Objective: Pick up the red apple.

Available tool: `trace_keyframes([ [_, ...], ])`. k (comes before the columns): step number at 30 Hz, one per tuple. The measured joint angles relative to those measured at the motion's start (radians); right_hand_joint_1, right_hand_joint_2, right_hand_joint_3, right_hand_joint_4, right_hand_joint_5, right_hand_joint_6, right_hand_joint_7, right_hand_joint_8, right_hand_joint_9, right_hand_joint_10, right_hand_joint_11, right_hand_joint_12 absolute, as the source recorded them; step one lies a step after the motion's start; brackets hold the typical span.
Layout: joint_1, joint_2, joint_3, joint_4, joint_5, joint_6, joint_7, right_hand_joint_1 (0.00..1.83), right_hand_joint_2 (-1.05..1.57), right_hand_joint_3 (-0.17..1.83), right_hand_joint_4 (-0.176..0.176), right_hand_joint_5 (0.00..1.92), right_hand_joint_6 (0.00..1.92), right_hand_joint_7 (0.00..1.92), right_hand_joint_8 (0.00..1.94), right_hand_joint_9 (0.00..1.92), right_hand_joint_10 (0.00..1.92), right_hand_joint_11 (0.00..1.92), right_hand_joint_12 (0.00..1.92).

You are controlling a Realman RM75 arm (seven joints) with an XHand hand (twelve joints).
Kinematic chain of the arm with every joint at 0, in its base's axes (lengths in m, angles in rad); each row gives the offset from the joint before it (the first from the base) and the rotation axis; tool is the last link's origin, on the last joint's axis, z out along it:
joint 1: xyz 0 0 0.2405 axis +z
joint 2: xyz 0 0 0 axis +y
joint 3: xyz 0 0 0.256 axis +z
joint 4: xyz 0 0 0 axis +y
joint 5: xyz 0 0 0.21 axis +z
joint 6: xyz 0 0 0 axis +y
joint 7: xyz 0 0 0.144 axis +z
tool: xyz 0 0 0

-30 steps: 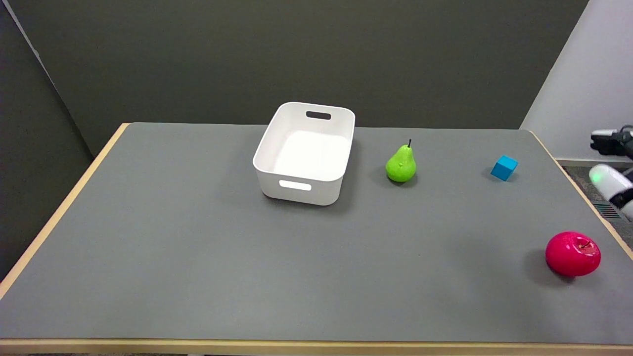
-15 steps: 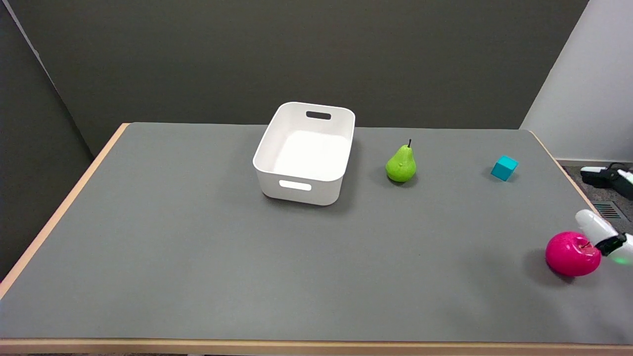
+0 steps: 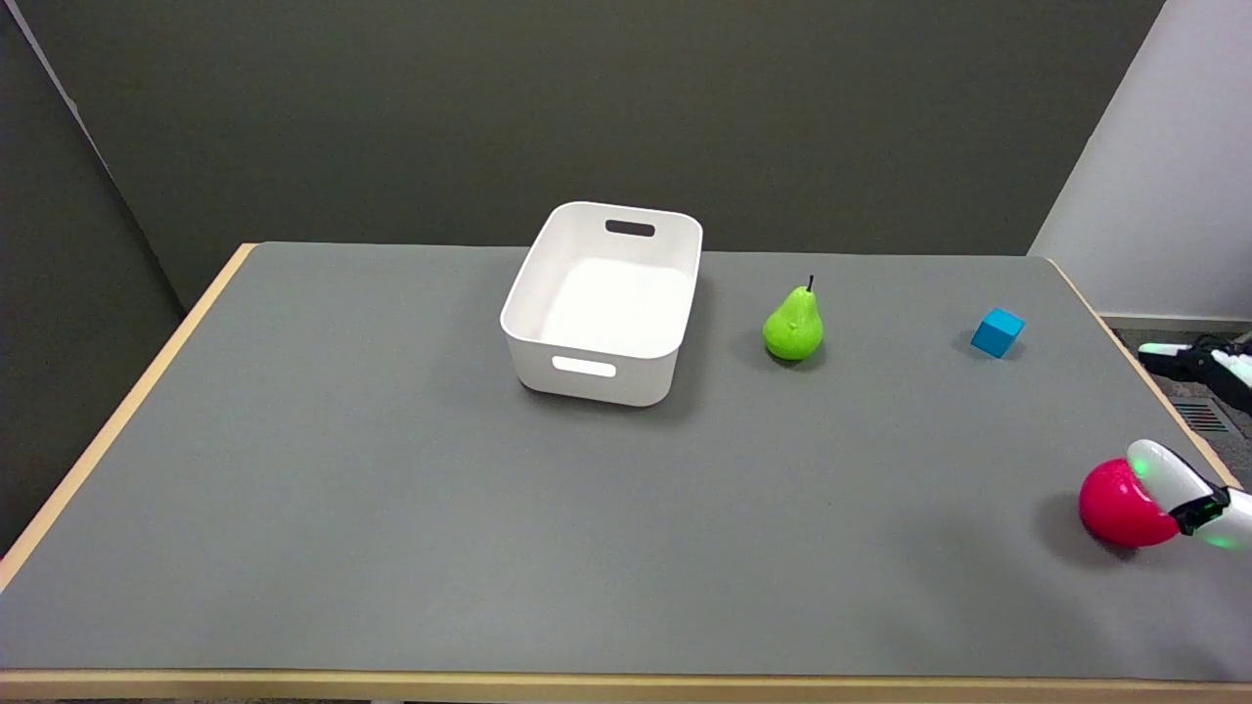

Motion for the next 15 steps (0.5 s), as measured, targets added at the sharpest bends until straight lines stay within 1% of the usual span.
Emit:
trace_keyframes([
  [8, 0.01, 0.01, -0.029, -0.1, 0.003, 0.063, -0.016, 0.31, 0.64, 0.81, 0.032, 0.36, 0.67, 0.5, 0.56, 0.33, 1.01, 0.14, 1.34],
  [15, 0.037, 0.019, -0.088, -0.217, 0.004, 0.095, -0.023, 0.31, 0.64, 0.81, 0.039, 0.37, 0.68, 0.5, 0.56, 0.33, 0.99, 0.14, 1.34],
])
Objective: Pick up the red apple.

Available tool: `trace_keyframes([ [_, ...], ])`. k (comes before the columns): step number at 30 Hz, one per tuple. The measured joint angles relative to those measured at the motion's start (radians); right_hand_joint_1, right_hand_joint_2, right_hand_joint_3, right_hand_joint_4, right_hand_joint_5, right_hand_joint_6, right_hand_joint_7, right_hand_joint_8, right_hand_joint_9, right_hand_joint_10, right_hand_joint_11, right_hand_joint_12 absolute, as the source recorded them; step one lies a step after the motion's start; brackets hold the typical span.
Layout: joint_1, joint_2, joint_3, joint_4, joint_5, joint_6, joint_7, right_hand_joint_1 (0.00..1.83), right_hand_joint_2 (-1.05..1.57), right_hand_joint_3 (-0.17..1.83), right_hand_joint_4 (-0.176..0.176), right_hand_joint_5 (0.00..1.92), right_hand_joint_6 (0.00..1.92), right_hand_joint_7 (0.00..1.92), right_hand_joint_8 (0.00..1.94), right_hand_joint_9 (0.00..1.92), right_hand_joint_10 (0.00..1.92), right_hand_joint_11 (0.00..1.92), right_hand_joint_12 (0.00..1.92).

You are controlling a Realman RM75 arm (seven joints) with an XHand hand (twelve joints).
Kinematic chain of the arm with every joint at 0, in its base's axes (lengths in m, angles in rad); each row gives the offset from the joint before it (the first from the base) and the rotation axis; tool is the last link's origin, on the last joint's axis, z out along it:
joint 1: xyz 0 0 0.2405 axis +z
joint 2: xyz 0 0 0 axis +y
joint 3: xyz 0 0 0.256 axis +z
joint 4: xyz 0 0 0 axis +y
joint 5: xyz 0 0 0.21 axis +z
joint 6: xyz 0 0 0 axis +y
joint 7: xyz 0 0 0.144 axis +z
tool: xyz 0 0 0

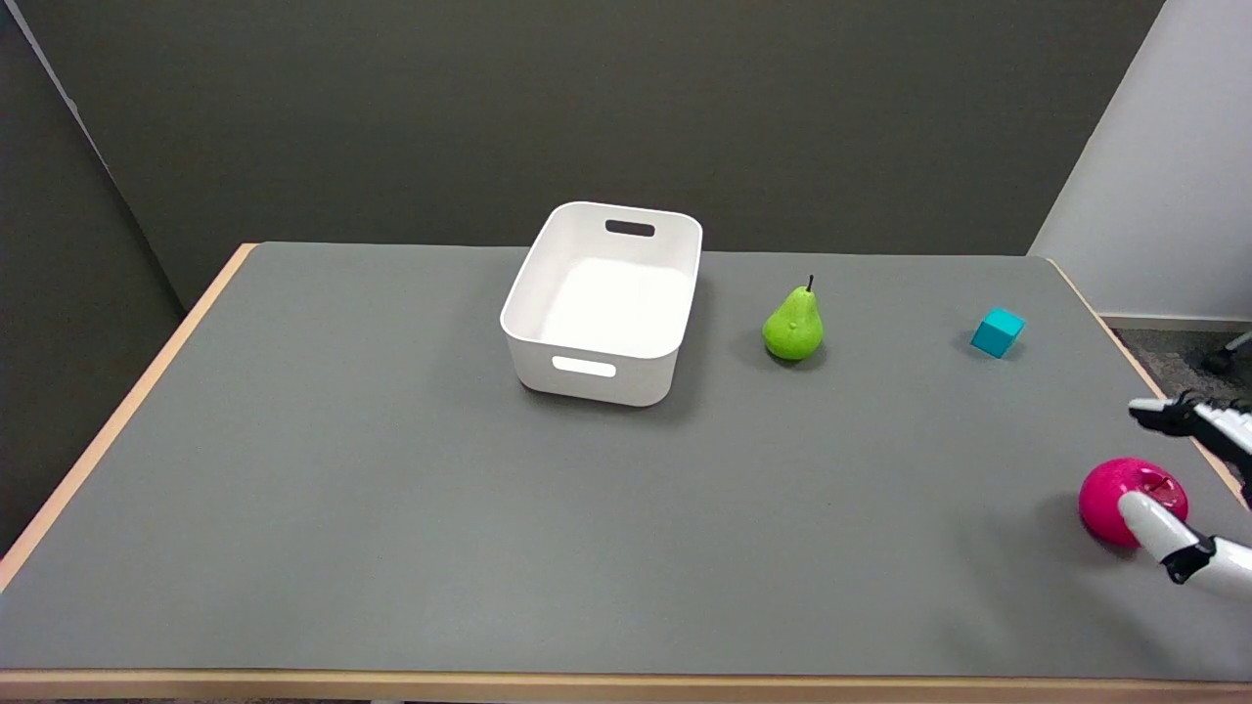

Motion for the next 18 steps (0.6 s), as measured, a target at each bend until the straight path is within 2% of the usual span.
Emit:
trace_keyframes([
  [9, 0.065, 0.022, -0.093, -0.133, 0.001, 0.022, -0.002, 0.29, 0.64, 0.83, 0.069, 0.37, 0.7, 0.51, 0.54, 0.33, 0.95, 0.14, 1.31],
  [18, 0.14, 0.055, -0.153, -0.215, 0.001, 0.025, -0.004, 0.28, 0.64, 0.83, 0.079, 0.36, 0.69, 0.5, 0.52, 0.33, 0.91, 0.12, 1.27],
])
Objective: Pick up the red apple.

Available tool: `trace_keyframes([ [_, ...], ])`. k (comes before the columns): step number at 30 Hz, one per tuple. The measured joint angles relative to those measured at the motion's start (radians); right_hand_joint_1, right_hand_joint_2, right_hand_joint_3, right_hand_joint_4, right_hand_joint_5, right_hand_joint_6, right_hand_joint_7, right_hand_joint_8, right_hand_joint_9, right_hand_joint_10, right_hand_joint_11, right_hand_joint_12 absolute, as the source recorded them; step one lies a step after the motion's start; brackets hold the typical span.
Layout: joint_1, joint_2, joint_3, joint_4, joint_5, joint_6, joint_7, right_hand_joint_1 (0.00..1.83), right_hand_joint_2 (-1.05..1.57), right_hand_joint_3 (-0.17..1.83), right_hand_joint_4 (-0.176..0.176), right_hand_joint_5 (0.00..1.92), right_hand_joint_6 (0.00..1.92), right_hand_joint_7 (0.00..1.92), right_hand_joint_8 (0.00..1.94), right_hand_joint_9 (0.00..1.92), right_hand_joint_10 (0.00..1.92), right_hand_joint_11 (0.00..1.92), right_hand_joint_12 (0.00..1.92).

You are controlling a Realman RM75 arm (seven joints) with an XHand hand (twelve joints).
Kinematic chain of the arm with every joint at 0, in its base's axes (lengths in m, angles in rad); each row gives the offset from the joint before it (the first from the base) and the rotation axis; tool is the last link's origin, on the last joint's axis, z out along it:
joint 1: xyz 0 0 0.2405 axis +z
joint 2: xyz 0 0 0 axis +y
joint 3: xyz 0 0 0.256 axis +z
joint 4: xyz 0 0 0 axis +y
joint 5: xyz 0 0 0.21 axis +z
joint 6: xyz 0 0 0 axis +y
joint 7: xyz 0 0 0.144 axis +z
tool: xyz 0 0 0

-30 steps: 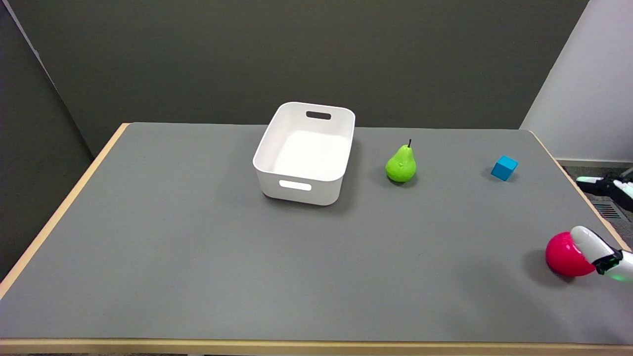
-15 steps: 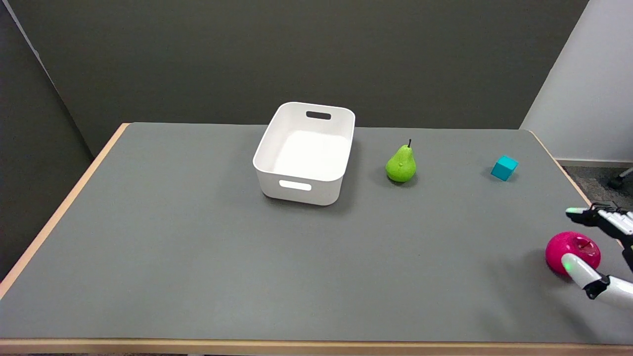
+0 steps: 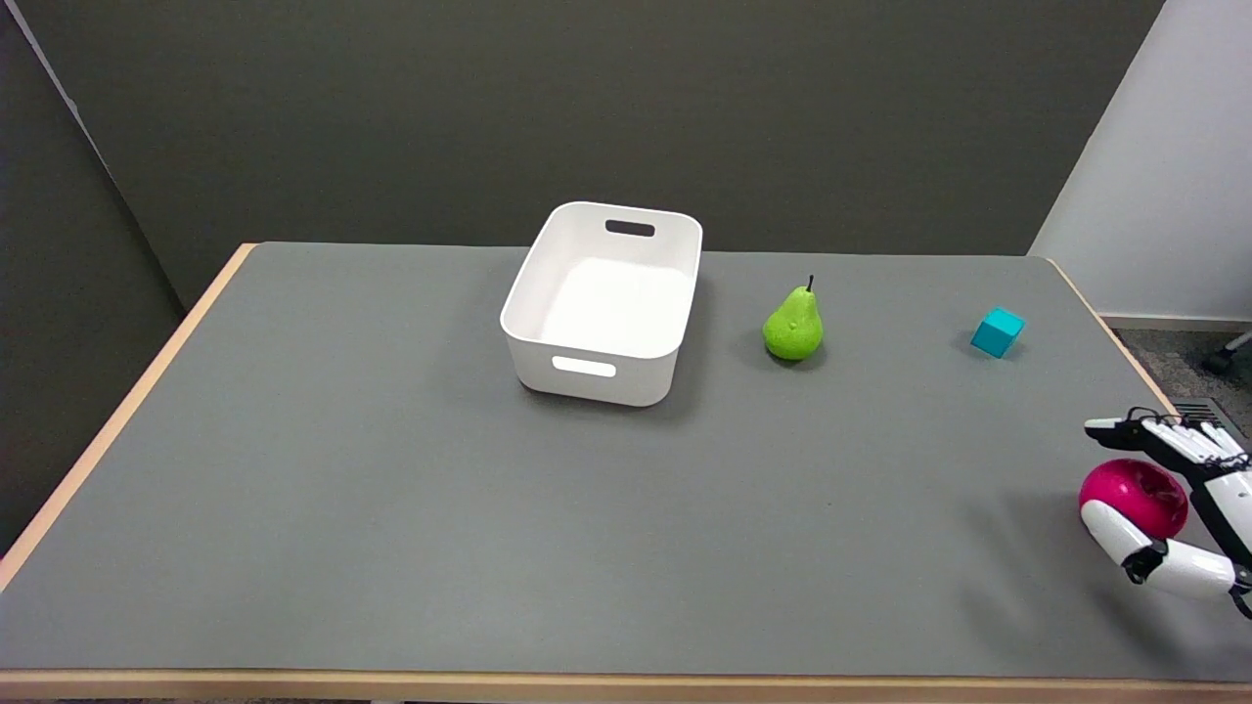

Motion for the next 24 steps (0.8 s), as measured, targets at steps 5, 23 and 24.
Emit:
trace_keyframes([
  [5, 0.035, 0.019, -0.025, -0.034, 0.001, 0.0, -0.001, 0.28, 0.64, 0.83, 0.08, 0.36, 0.69, 0.5, 0.52, 0.33, 0.91, 0.12, 1.27],
  [23, 0.082, 0.034, -0.075, -0.157, 0.001, -0.025, 0.001, 0.29, 0.64, 0.84, 0.087, 0.36, 0.69, 0.49, 0.51, 0.33, 0.89, 0.11, 1.26],
  [24, 0.083, 0.034, -0.078, -0.161, 0.001, -0.027, 0.001, 0.3, 0.64, 0.84, 0.088, 0.36, 0.69, 0.49, 0.51, 0.33, 0.89, 0.11, 1.26],
])
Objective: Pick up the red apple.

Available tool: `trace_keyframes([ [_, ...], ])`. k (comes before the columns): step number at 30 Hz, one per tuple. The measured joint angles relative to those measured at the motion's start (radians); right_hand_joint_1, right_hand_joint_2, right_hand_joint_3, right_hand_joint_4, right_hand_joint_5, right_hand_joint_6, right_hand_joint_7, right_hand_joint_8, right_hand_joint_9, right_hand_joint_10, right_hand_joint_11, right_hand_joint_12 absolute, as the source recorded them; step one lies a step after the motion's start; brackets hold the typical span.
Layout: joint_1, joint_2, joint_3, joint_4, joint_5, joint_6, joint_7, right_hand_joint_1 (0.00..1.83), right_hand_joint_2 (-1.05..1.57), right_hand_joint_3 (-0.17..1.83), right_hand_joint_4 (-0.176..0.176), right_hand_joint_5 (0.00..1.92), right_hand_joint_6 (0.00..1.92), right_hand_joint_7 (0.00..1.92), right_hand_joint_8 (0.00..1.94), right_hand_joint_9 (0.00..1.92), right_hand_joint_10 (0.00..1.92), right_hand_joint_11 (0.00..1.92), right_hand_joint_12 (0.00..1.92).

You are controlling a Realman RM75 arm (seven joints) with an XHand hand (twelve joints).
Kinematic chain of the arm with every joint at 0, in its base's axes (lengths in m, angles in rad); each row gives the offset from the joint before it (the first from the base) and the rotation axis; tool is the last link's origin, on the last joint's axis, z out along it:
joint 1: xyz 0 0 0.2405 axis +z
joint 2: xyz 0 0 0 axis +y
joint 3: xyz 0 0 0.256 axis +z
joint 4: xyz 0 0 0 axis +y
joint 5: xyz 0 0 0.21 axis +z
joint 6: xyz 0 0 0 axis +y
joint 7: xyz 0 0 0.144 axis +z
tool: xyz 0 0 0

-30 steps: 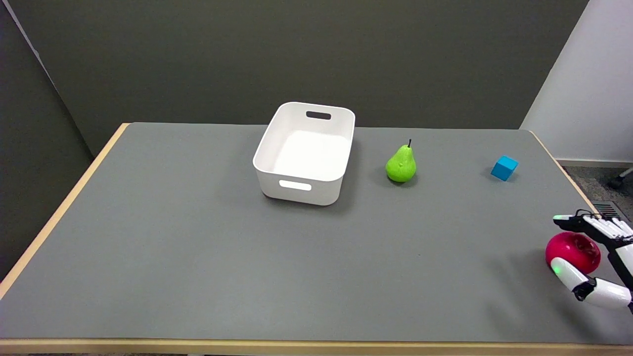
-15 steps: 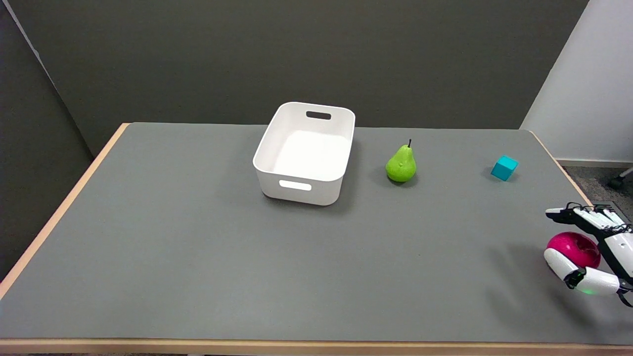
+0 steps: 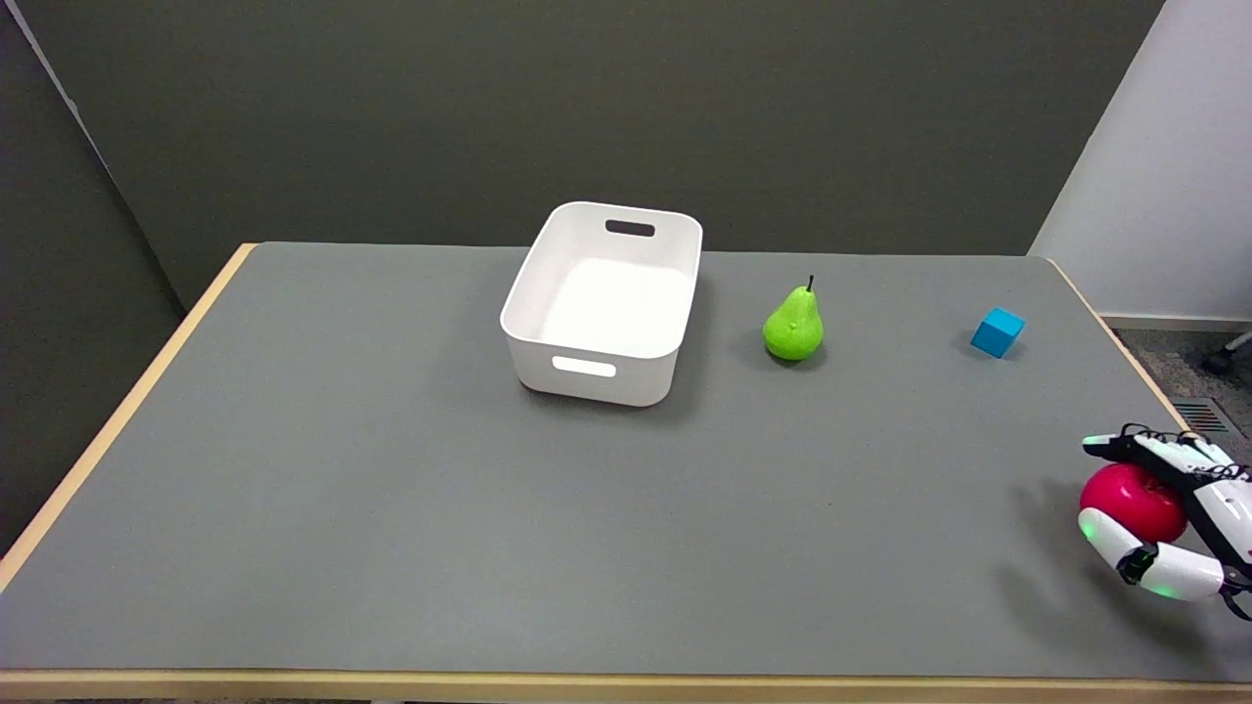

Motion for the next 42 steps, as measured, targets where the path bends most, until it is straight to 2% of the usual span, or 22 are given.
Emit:
trace_keyframes([
  [3, 0.004, 0.001, -0.008, -0.01, 0.0, -0.006, -0.001, 0.45, 0.64, 0.86, 0.102, 0.36, 0.71, 0.49, 0.51, 0.35, 0.9, 0.17, 1.31],
  [5, 0.007, 0.003, -0.013, -0.016, 0.0, -0.01, -0.001, 0.56, 0.66, 0.89, 0.114, 0.38, 0.76, 0.52, 0.55, 0.4, 0.95, 0.27, 1.41],
  [7, 0.009, 0.004, -0.017, -0.02, -0.001, -0.013, -0.002, 0.65, 0.68, 0.9, 0.131, 0.41, 0.88, 0.58, 0.67, 0.51, 1.07, 0.44, 1.58],
  [9, 0.011, 0.005, -0.021, -0.022, -0.003, -0.015, -0.004, 0.7, 0.71, 0.9, 0.148, 0.46, 1.03, 0.63, 0.78, 0.59, 1.16, 0.51, 1.62],
  [11, 0.013, 0.006, -0.024, -0.023, -0.004, -0.016, -0.008, 0.84, 1.12, 0.36, 0.176, 0.65, 1.54, 0.81, 1.09, 0.77, 1.33, 0.62, 1.88],
  [13, 0.015, 0.007, -0.027, -0.023, -0.004, -0.016, -0.013, 0.86, 1.08, 0.43, 0.176, 0.68, 1.52, 0.84, 1.17, 0.79, 1.38, 0.54, 1.91],
  [14, 0.016, 0.008, -0.028, -0.022, -0.005, -0.016, -0.018, 0.88, 1.05, 0.48, 0.163, 0.69, 1.53, 0.83, 1.42, 0.84, 1.57, 0.45, 1.92],
  [15, 0.016, 0.008, -0.029, -0.022, -0.005, -0.016, -0.022, 0.9, 1.02, 0.54, 0.144, 0.7, 1.55, 0.82, 1.76, 0.92, 1.85, 0.34, 1.92],
  [17, 0.018, 0.009, -0.03, -0.019, -0.006, -0.016, -0.038, 0.9, 0.96, 0.61, 0.171, 0.74, 1.52, 0.79, 1.93, 0.88, 1.92, 0.24, 1.92],
  [20, 0.019, 0.009, -0.031, -0.014, -0.006, -0.01, -0.062, 0.92, 0.89, 0.73, 0.176, 0.77, 1.53, 0.65, 1.94, 0.83, 1.92, 0.2, 1.92],
  [26, 0.022, 0.012, -0.03, 0.0, 0.006, 0.013, -0.101, 0.93, 0.85, 0.81, 0.176, 0.79, 1.54, 0.43, 1.94, 0.72, 1.92, 0.14, 1.92],
  [34, 0.042, 0.029, -0.024, 0.035, 0.049, 0.074, -0.14, 0.94, 0.8, 0.91, 0.176, 0.8, 1.58, 0.43, 1.94, 0.8, 1.92, 0.19, 1.92],
  [42, 0.088, 0.058, -0.017, 0.144, 0.061, 0.068, -0.158, 0.94, 0.79, 0.94, 0.176, 0.81, 1.59, 0.43, 1.94, 0.81, 1.92, 0.22, 1.92],
])
